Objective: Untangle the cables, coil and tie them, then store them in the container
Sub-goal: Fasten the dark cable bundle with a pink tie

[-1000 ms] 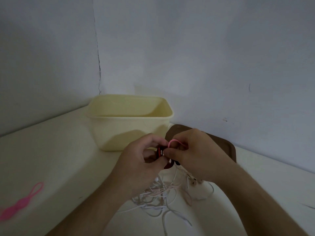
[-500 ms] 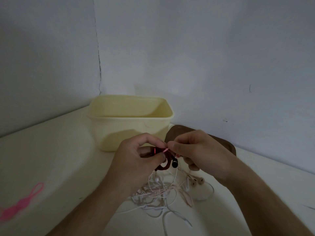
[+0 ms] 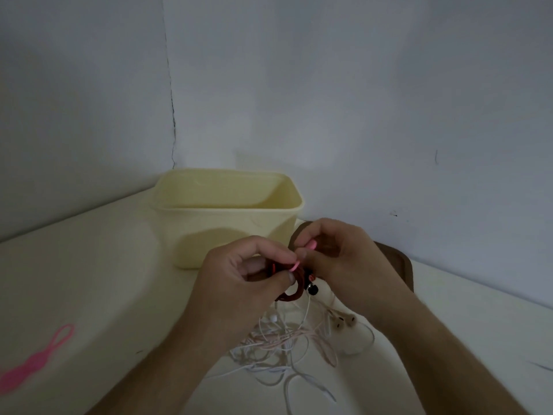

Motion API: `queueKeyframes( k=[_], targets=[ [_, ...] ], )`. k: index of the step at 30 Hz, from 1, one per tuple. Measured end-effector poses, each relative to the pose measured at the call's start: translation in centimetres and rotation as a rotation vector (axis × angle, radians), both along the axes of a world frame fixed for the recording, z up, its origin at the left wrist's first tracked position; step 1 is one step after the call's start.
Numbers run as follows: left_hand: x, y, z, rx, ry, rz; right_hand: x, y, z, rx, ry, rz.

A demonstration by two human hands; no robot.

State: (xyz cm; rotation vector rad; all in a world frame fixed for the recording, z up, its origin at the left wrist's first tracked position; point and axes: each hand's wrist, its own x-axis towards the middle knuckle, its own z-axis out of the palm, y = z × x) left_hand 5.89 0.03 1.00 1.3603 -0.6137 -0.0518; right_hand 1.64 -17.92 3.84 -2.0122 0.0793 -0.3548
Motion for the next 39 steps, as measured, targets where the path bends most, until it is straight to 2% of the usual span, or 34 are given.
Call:
queueKeyframes(
  k=[5,11,19,23,25,30,36,39],
  targets=[
    [0.1,-0.1,-0.1,-0.048,-0.061,0.048,-0.1,1.0,-0.3,0.145,-0.011,-0.112],
    [0.7,-0.2,-0.7,0.019,-0.256,0.18,-0.3,1.1,-0.1,0.175,0.016,-0.026],
    [1.2,-0.1,-1.2,0.002,-0.331,0.265,-0.3,1.1,0.4,0.263,0.142,0.168],
    [1.2,-0.1,-1.2,-0.006,-0.297,0.258,-0.1,1.7,-0.1,0.035,0.144,0.105],
    [1.0,0.0,-1.1,0.003,-0.266,0.251,-0.1,1.9,-0.3,-0.001,0.128,0.053],
    [0.8,0.0,-0.7,0.011,-0.189,0.21,-0.1,2.1,-0.5,0.066,0.096,0.029],
    [0.6,0.1,-0.5,0.001,-0.115,0.194,0.0,2.4,-0.6,-0.015,0.043,0.019],
    [0.6,0.1,-0.4,0.005,-0.119,0.219,0.0,2.3,-0.6,0.088,0.038,0.026]
  ],
)
